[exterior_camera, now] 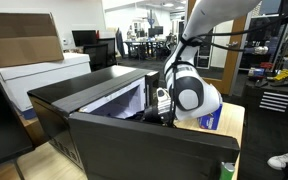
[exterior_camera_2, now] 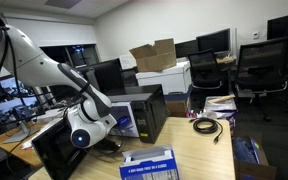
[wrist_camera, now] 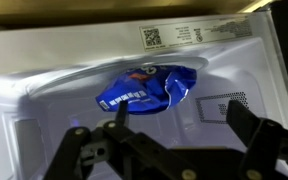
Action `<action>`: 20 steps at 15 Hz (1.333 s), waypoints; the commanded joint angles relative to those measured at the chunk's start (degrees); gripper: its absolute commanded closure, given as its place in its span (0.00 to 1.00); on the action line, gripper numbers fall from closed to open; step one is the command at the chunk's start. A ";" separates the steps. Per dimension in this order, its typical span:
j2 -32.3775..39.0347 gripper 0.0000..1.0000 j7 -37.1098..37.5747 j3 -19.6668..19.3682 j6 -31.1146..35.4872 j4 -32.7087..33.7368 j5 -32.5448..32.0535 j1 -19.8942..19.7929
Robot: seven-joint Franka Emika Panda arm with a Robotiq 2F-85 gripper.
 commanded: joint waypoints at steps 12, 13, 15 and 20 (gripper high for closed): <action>3.19 0.00 -0.35 -0.61 -1.33 2.46 -0.17 -1.46; 3.49 0.00 -0.52 -0.70 -2.21 2.58 -0.13 -1.65; 4.18 0.00 -0.62 -0.70 -3.63 3.02 -0.07 -2.06; 5.60 0.00 -1.69 1.16 -5.04 4.46 0.00 -4.30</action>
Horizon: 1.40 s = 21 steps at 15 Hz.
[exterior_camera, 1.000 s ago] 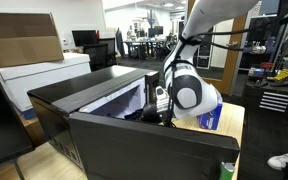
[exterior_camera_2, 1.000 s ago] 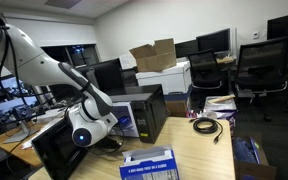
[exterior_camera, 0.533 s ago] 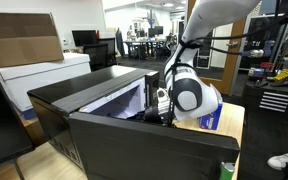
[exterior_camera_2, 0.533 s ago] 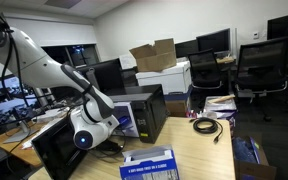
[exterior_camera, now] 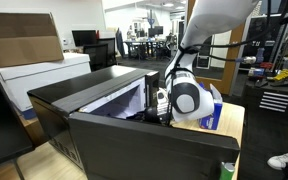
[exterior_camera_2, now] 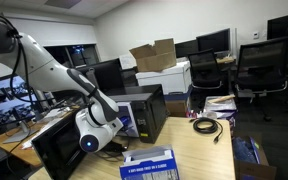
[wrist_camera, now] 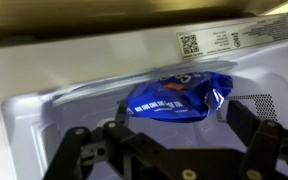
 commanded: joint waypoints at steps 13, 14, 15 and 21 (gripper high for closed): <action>-3.08 0.99 -1.00 0.30 3.28 -0.30 -0.27 0.96; -4.46 1.00 -1.00 -0.13 3.34 -1.18 -0.26 1.12; -6.07 1.00 -0.99 -0.48 3.94 -1.96 -0.27 1.33; -19.93 0.99 -1.00 -4.47 9.39 -12.53 -0.02 6.27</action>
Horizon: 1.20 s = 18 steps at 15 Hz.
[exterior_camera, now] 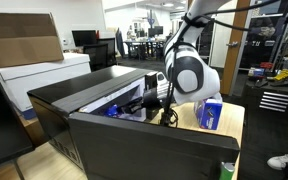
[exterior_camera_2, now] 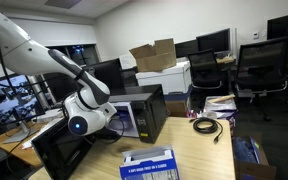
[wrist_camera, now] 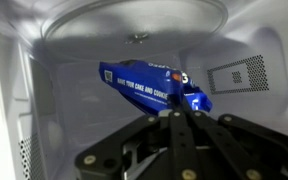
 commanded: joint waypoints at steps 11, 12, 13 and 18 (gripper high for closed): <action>-25.55 0.99 -0.84 -15.46 24.51 -22.98 -2.66 21.43; -27.06 0.99 -0.12 -15.01 27.46 -23.47 -3.39 21.75; -28.51 0.99 0.46 -14.79 29.78 -23.54 -4.15 22.00; -34.79 0.99 13.09 -12.96 42.00 -23.71 -18.70 23.63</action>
